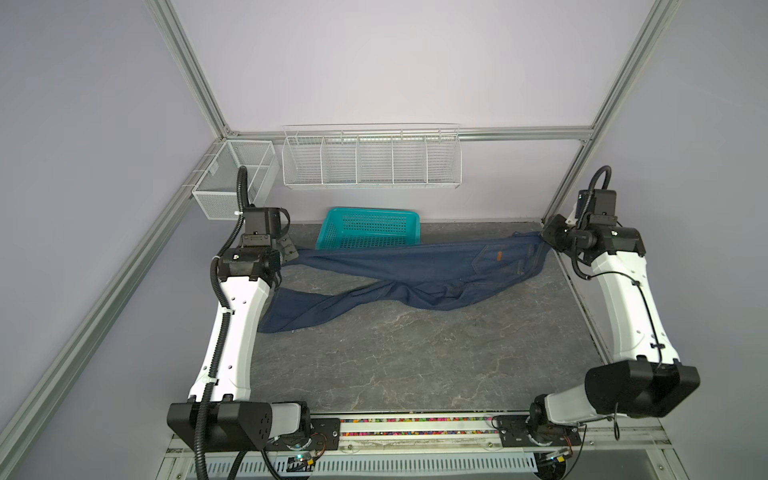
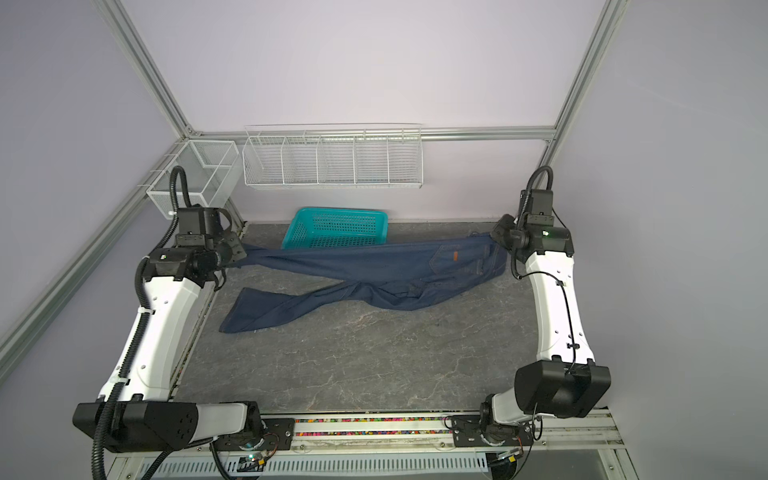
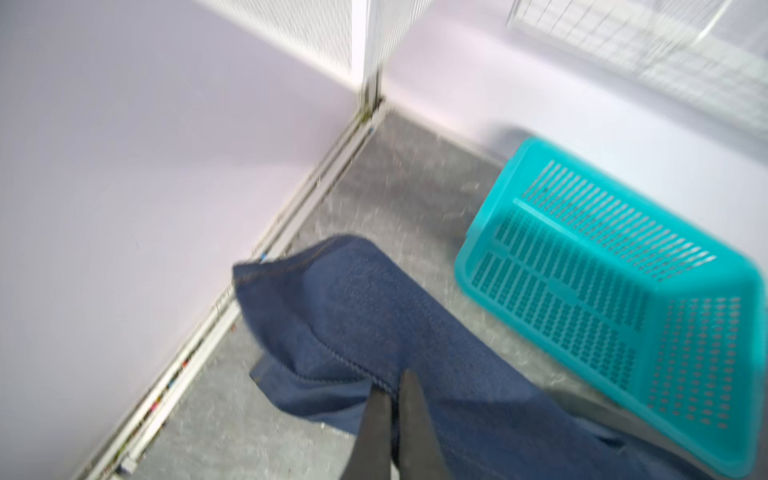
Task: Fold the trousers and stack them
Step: 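Lift the jeans with both grippers and swing them away from the robot, then lay the jeans back down flat with both grippers, pulling toward the robot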
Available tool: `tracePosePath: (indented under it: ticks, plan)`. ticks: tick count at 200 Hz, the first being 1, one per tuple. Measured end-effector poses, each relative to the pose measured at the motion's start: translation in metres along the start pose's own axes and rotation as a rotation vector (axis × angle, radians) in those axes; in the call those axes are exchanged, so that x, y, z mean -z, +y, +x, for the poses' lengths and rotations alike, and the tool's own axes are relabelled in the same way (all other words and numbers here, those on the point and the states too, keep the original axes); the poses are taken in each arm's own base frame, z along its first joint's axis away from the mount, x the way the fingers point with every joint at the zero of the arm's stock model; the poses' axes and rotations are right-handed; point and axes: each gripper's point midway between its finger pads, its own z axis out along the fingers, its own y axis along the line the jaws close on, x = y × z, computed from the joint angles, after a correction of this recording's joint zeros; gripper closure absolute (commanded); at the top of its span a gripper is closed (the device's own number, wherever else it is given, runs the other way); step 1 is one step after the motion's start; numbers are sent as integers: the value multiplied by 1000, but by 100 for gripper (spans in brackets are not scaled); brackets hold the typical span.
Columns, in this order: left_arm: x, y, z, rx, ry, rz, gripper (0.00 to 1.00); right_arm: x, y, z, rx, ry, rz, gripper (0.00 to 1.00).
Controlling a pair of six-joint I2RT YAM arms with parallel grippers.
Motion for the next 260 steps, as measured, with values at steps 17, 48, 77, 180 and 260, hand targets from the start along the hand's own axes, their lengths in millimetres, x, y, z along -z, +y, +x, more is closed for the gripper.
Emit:
tracePosePath:
  ticks: [17,48,77,180,260]
  plan:
    - [10,1,-6,1,-21,9,100,11,0,0,-15,-13,-34,94]
    - [3,19,56,1,97,-8,100,15,-50,62,-106,85,22,92]
    - [-12,46,163,35,316,-40,100,5,-116,150,-223,231,151,92]
    - [-7,82,275,345,455,-140,88,46,-222,258,-314,329,593,57]
    - [7,104,246,360,321,-244,53,36,-185,219,-277,285,424,37]
